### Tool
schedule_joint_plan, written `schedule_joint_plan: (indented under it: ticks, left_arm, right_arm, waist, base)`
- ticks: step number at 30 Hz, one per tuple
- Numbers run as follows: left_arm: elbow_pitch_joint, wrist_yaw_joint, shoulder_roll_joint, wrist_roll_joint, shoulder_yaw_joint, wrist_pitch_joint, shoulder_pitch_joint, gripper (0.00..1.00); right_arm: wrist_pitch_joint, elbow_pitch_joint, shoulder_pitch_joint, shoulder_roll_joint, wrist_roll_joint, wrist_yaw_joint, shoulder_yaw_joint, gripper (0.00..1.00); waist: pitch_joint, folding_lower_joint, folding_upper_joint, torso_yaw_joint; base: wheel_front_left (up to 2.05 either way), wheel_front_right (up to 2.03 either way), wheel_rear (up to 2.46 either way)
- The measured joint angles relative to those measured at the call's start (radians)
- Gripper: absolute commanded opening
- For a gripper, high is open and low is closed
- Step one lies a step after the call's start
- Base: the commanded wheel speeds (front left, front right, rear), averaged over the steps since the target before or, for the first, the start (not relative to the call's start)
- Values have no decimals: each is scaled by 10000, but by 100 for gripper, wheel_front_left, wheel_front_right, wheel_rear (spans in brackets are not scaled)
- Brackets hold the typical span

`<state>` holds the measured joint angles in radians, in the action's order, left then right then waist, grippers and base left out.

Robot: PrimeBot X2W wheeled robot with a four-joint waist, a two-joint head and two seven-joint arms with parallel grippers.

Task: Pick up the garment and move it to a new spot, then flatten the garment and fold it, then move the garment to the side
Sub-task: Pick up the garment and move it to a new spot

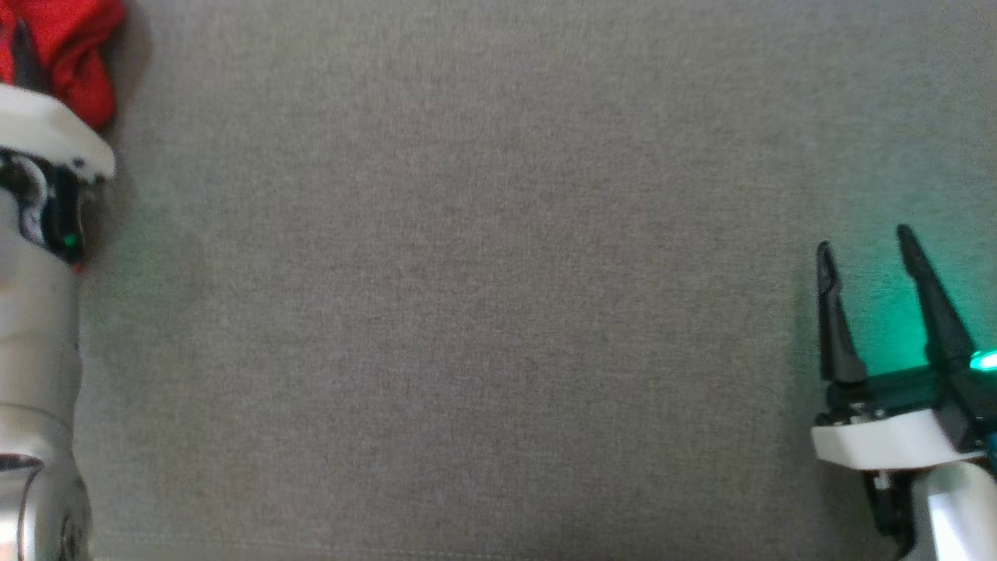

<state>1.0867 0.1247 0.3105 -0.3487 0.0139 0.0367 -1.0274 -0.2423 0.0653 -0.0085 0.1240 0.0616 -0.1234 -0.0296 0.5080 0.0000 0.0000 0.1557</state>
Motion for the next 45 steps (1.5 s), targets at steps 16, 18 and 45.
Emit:
schedule_joint_plan:
  ticks: [16, 18, 45]
  left_arm:
    - [-8686, -98, -685, -4763, 2635, -3973, 2520, 0]
    - [-9881, -426, -1055, -5231, 2909, -4531, 3166, 0]
    - [-5101, -840, -1030, -4320, 3382, -2196, 3634, 100]
  right_arm:
    - [-86, -903, -50, -746, -746, 0, 443, 100]
    - [-86, -905, -51, -750, -1041, 0, 451, 100]
    - [-90, -1183, -477, -771, -2040, 0, 1220, 100]
  waist:
    - [-2324, -2, 0, -1141]
    - [-2435, -3, 1, -1415]
    - [-2179, 1, 1, -4453]
  base:
    - [0, 0, 0]
    - [0, 0, 0]
    - [0, 0, 0]
